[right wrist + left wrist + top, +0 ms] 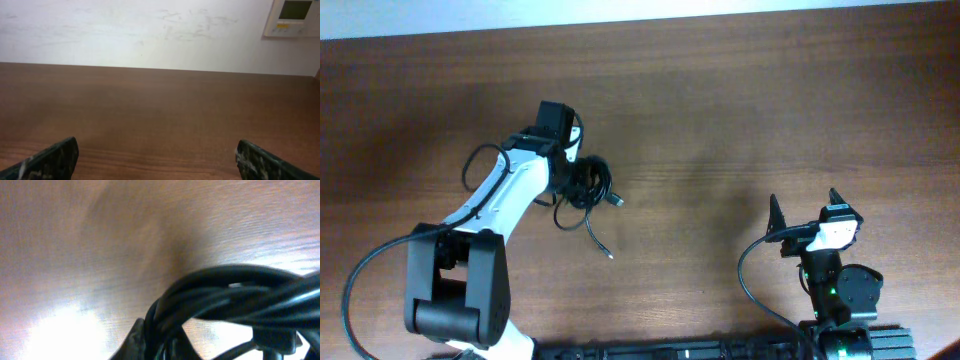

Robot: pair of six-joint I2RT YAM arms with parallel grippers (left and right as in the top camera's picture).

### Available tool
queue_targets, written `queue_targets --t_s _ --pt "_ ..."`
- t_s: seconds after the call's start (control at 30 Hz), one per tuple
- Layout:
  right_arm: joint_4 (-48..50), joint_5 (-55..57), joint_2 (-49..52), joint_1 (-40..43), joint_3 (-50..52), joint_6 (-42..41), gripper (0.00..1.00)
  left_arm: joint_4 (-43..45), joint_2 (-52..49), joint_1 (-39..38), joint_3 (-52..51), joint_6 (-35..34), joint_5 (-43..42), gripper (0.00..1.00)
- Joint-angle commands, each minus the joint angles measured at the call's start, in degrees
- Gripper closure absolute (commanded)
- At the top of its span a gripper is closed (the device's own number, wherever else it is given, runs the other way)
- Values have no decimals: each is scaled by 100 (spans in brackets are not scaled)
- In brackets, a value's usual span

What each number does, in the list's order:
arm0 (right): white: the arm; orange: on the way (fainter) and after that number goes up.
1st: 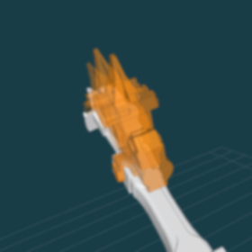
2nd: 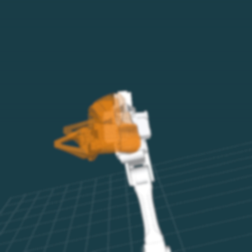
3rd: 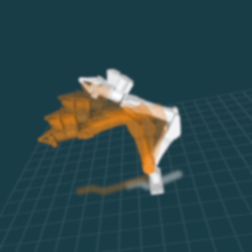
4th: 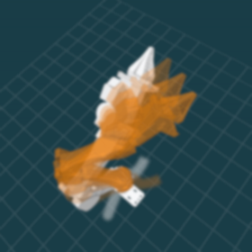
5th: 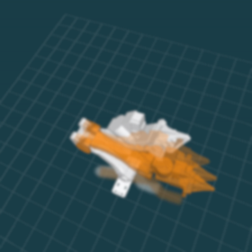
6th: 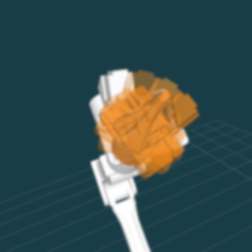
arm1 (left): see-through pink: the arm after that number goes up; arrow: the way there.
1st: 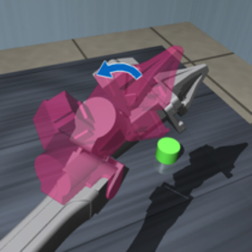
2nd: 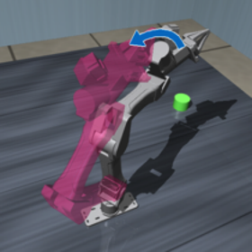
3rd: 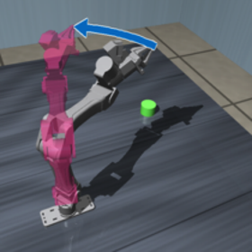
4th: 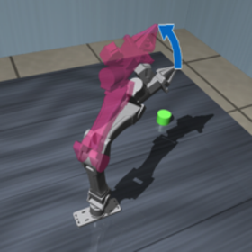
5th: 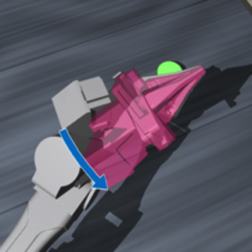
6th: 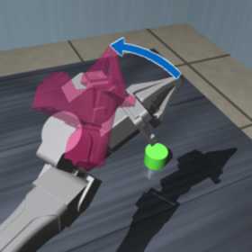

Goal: Untangle cables
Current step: 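Lift the cable bundle higher with the left gripper, letting loose ends hang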

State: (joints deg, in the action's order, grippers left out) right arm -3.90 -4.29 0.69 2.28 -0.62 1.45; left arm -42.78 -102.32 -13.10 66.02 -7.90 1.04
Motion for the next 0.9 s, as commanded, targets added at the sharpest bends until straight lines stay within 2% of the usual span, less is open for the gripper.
queue_targets --t_s 0.0,0.07,0.13,0.17,0.27,0.43,0.47,0.53,0.57,0.6,0.63,0.67,0.77,0.87 --pt "-39 26 -33 37 31 -39 1 -278 186 15 59 -1456 7 1" --pt "-39 26 -33 37 31 -39 1 -282 186 15 57 -1344 26 2" --pt "-39 26 -33 37 31 -39 1 -275 186 22 57 -1307 28 20" --pt "-39 26 -33 37 31 -39 1 -271 179 22 57 -1307 31 34" --pt "-39 26 -33 37 31 -39 1 -273 173 20 46 -1305 33 48" --pt "-39 26 -33 37 31 -39 1 31 170 20 -308 -1305 313 52" --pt "-39 26 -33 37 31 -39 1 221 168 20 -450 -1305 315 57" --pt "-39 26 -33 37 31 -39 1 529 168 20 -625 -1307 321 58" --pt "-39 28 -33 37 31 -39 1 715 168 20 -693 -1305 339 62" --pt "-39 26 -33 37 31 -39 1 815 168 20 -708 -1305 334 72" --pt "-37 28 -33 37 31 -39 1 901 168 20 -708 -1305 334 89" --pt "-37 28 -33 37 31 -39 1 962 175 20 -691 -1305 334 100" --pt "-39 28 -33 37 31 -39 1 756 319 20 -400 -1305 337 100" --pt "-39 26 -33 37 31 -39 1 678 1016 20 -129 -1307 378 100"
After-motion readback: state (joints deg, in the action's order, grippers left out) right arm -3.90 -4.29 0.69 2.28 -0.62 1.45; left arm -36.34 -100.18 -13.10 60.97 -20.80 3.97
